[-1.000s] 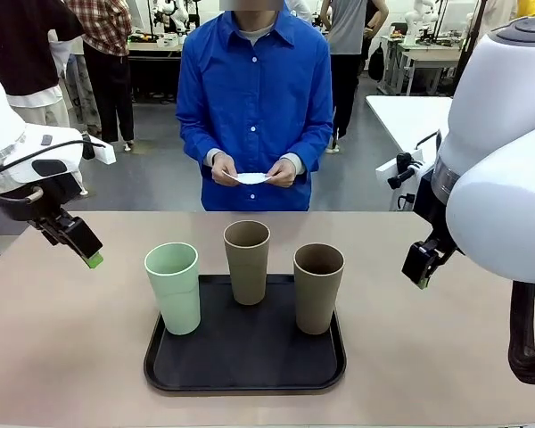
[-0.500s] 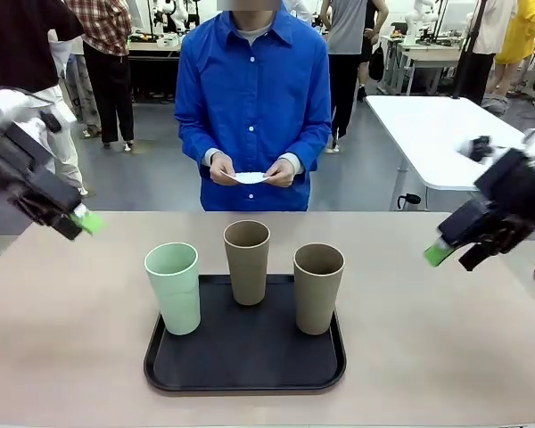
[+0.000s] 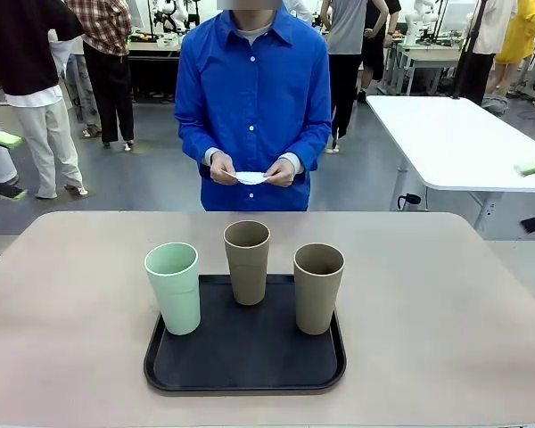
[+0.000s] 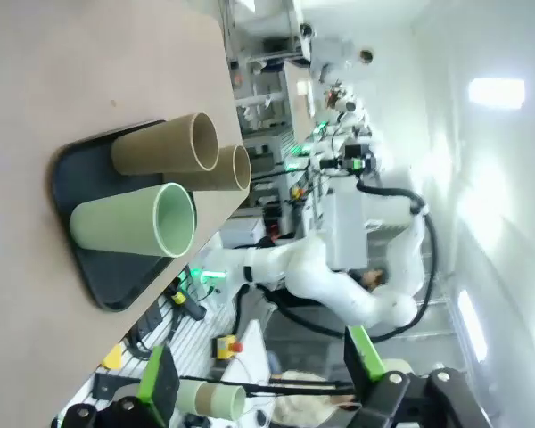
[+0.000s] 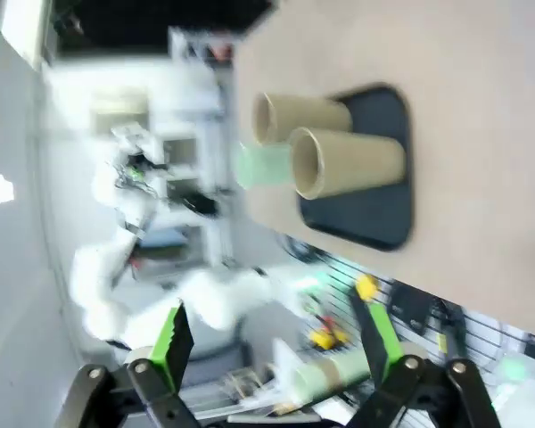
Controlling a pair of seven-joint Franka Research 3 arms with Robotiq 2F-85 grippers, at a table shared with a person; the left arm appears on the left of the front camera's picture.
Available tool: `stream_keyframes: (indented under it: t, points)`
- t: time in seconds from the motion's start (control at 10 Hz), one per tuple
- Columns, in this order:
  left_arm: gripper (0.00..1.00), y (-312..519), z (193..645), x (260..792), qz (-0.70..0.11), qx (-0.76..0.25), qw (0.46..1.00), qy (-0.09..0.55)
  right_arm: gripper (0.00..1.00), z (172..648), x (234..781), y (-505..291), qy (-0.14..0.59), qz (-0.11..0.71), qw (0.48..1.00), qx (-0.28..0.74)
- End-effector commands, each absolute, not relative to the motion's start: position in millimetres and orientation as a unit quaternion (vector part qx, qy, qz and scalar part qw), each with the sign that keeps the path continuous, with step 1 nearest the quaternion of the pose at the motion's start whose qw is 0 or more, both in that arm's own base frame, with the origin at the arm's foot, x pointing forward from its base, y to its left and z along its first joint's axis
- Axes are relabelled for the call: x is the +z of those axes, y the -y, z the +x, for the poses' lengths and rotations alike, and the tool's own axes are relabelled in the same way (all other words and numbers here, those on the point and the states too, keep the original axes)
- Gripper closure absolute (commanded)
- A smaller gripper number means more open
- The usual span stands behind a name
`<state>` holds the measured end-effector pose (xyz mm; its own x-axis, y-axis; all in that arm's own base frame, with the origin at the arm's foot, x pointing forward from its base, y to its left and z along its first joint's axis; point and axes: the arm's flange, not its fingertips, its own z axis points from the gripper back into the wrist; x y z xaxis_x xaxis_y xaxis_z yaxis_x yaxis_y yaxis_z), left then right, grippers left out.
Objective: Place coasters on the table and set cups on them.
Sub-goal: Pick up one Reusable plastic cup and place it on a coaster set by the human.
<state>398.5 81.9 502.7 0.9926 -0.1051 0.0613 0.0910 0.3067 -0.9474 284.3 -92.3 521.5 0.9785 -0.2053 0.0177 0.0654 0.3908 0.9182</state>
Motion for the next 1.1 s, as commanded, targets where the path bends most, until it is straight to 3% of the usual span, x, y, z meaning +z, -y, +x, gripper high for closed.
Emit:
stream_keyframes:
  t: [0.0,0.7,1.0]
  points:
    - [0.00,-111,411,500,-0.599,-0.016,0.801,-0.009,0.00,272,531,113,0.103,0.578,0.797,-0.141]
    - [0.00,-127,394,475,-0.590,0.055,0.805,-0.012,0.00,289,481,140,0.030,0.522,0.823,-0.220]
    - [0.00,-131,388,472,-0.578,0.074,0.813,-0.006,0.00,289,484,137,0.024,0.489,0.844,-0.219]
